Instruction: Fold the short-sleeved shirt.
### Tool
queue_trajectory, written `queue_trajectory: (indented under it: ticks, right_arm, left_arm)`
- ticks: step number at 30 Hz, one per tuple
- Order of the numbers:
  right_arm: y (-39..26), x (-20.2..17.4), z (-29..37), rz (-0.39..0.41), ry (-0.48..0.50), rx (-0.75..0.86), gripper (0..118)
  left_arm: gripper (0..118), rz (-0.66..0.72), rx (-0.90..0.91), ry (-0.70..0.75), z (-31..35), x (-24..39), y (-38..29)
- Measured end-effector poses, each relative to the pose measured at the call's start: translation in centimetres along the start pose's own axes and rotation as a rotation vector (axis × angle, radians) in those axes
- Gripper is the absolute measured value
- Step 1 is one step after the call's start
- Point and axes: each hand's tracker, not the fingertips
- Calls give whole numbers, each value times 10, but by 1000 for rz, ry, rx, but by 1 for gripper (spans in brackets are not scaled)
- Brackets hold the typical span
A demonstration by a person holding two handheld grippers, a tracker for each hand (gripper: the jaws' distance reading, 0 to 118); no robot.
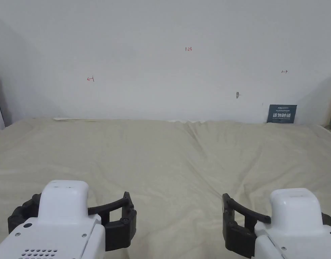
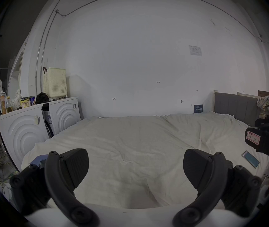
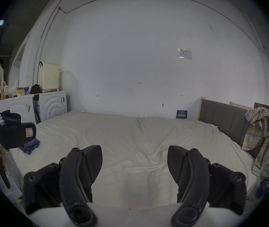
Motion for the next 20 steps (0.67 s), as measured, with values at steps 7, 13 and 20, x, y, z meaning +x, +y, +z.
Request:
queue_trajectory:
  ticks: [7, 13, 20]
  right_arm:
    - [2, 7, 7, -47, 43, 36, 85]
    - [4, 8, 9, -30, 24, 56, 85]
    - [3, 13, 4, -83, 19, 11, 85]
  left_arm:
    - [115, 2, 3, -1, 1, -1, 0]
    - [115, 4, 3, 3, 2, -1, -1]
    - [115, 6, 6, 0, 4, -1, 0]
